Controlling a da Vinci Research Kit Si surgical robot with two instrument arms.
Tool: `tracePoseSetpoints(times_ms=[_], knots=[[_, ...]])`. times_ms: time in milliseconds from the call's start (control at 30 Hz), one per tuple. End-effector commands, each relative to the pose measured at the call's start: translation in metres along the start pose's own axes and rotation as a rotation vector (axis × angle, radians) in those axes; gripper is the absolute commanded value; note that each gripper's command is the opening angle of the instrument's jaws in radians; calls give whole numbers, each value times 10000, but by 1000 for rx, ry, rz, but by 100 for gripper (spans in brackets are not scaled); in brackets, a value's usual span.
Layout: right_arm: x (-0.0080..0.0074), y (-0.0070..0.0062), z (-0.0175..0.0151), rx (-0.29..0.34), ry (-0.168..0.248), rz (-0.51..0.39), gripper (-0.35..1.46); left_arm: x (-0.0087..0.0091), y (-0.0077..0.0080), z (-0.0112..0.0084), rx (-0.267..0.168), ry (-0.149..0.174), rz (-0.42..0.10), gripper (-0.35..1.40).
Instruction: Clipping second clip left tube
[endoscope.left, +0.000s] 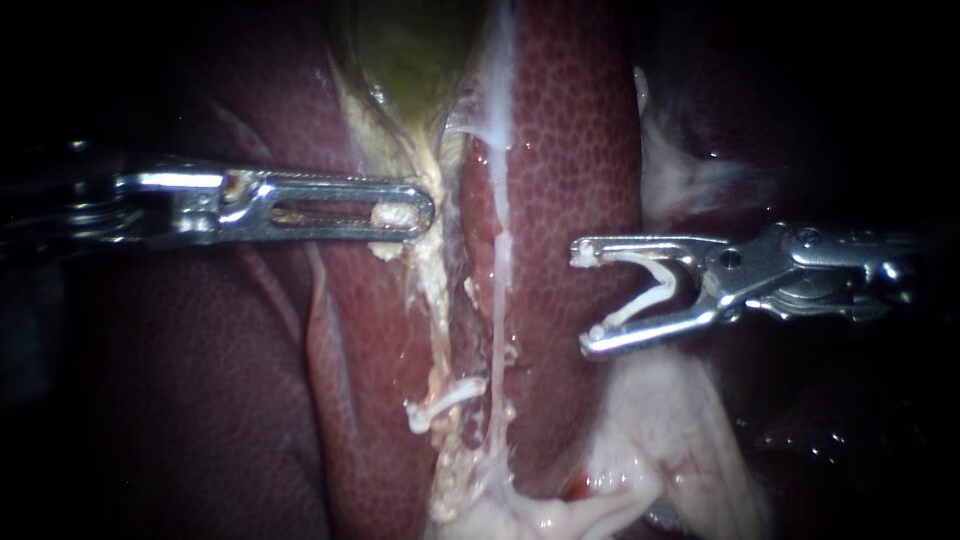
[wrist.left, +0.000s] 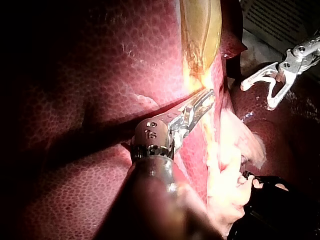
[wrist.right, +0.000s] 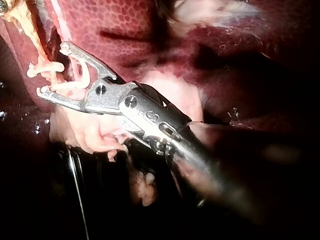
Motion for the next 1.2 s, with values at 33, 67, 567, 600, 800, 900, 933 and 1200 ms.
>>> tracePoseSetpoints(times_ms=[33,67,567,600,800,900,933,1200], knots=[[0,0,0,1,0,0,60,0,0,0,0,0,0,-35],[0,0,0,1,0,0,60,0,0,0,0,0,0,-35],[-1,0,0,1,-1,-1,60,-42,-11,-60,-7,-24,-13,-35],[-1,0,0,1,-1,-1,60,-46,-12,-67,-8,-27,-10,-35],[-1,0,0,1,0,-1,60,-59,-13,-95,-21,-53,-10,-35],[-1,-1,1,1,0,-1,60,-57,-13,-94,-23,-55,-9,-35],[-1,-1,1,1,0,-1,60,-56,-13,-93,-24,-55,-9,-35],[-6,-1,16,10,6,-8,60,-56,-13,-92,-24,-55,-9,-35]])
